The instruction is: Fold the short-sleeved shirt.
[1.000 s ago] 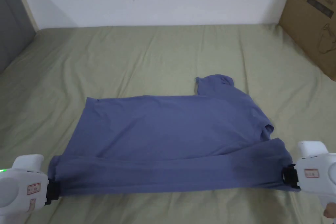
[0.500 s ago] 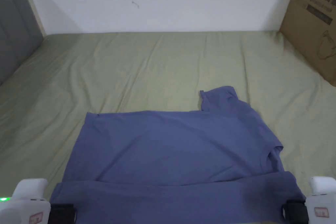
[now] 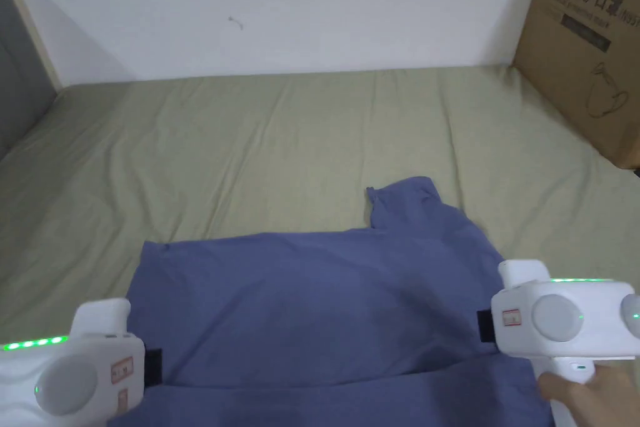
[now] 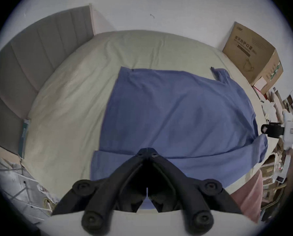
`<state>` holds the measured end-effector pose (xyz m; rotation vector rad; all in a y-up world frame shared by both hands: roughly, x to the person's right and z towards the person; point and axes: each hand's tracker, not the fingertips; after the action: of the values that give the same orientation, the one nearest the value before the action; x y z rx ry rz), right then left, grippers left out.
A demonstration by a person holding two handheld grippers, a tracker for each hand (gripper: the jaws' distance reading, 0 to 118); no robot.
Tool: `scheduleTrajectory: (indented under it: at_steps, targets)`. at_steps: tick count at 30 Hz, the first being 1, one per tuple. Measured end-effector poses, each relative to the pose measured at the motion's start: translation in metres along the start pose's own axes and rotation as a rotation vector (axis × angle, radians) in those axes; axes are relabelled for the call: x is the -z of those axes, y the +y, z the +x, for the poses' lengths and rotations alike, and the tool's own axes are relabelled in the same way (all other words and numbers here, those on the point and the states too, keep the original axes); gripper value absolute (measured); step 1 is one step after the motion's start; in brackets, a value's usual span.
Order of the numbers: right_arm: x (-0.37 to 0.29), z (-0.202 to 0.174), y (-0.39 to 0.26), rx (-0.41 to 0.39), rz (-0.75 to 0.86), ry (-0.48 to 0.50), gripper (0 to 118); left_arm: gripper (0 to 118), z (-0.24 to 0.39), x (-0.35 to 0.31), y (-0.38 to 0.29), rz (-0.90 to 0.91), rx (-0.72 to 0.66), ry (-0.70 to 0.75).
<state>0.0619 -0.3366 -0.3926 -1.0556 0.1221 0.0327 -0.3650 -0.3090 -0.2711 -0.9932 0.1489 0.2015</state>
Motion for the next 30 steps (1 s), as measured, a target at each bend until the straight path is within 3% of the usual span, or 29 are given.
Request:
scheduleTrajectory:
  at_steps: [7,8,10,11,12,16,20,21,22,23,30]
  targets:
    - [0.025,-0.007,0.061,0.034,0.016,0.041,0,0,0.003,0.020,0.017,-0.027,0.047,0.023]
    - [0.031,-0.005,0.078,0.033,0.021,0.040,10,0,-0.004,0.025,0.020,-0.024,0.042,0.013]
    - [0.053,0.003,0.112,0.011,0.038,0.027,69,0,-0.004,0.030,0.024,-0.030,0.045,0.018]
    - [0.063,0.006,0.129,-0.004,0.044,0.020,85,0,-0.004,0.032,0.027,-0.034,0.047,0.032]
    - [0.070,0.009,0.144,-0.009,0.052,0.006,86,0,-0.003,0.033,0.027,-0.037,0.047,0.034]
    - [0.116,0.025,0.197,-0.035,0.024,-0.039,86,0,-0.006,0.039,0.029,-0.042,0.031,0.018]
    - [0.152,0.037,0.204,0.002,-0.089,-0.059,84,0,-0.011,0.047,0.032,-0.074,0.037,0.044]
    - [0.151,0.037,0.198,0.002,-0.094,-0.061,69,0,-0.013,0.048,0.032,-0.076,0.036,0.047]
    - [0.154,0.039,0.194,-0.002,-0.101,-0.057,29,0,-0.015,0.049,0.032,-0.078,0.037,0.048]
    - [0.153,0.039,0.190,0.005,-0.100,-0.033,4,0,-0.017,0.049,0.032,-0.085,0.034,0.052]
    - [0.126,0.025,0.187,-0.037,-0.064,-0.033,4,0,-0.024,0.051,0.030,-0.084,0.010,0.065]
